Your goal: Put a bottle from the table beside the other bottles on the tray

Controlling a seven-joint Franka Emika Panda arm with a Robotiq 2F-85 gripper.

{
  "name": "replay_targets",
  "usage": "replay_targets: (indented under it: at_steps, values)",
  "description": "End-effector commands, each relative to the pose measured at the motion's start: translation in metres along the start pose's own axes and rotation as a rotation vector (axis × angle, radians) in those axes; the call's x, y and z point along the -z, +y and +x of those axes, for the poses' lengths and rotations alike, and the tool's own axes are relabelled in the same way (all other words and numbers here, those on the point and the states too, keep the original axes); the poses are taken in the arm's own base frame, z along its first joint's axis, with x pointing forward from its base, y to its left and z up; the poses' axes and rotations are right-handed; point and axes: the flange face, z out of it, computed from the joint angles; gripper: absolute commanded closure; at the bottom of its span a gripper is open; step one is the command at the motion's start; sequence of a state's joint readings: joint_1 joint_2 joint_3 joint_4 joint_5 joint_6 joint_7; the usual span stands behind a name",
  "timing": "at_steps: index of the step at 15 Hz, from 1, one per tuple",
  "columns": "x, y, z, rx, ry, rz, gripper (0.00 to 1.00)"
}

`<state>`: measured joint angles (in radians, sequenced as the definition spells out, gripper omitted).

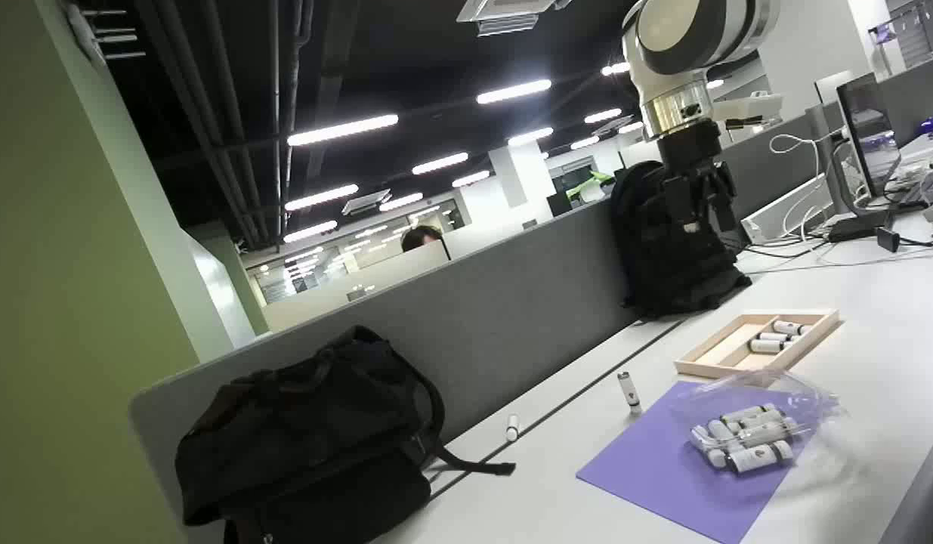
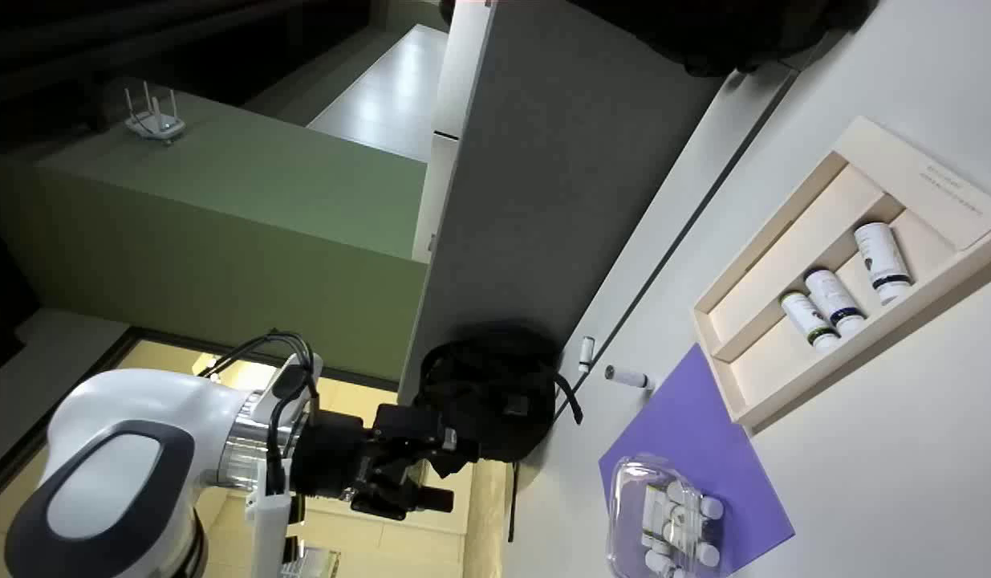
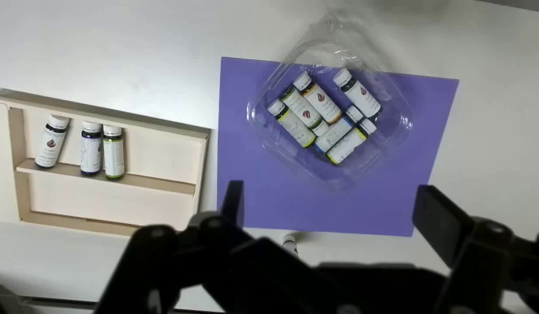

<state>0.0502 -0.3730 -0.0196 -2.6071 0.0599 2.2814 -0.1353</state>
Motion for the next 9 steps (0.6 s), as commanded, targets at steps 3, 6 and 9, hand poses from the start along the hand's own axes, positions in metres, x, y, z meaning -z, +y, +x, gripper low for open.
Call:
replay_targets:
  at_steps: [3,6,9]
  values:
    - [0.000,0.000,0.000,0.000,-0.001,0.000,0.00]
    - [0.000,0.000,0.000,0.000,-0.001,0.000,0.00]
    - [0.002,0.004,0.018,0.011,0.022,-0.010,0.00]
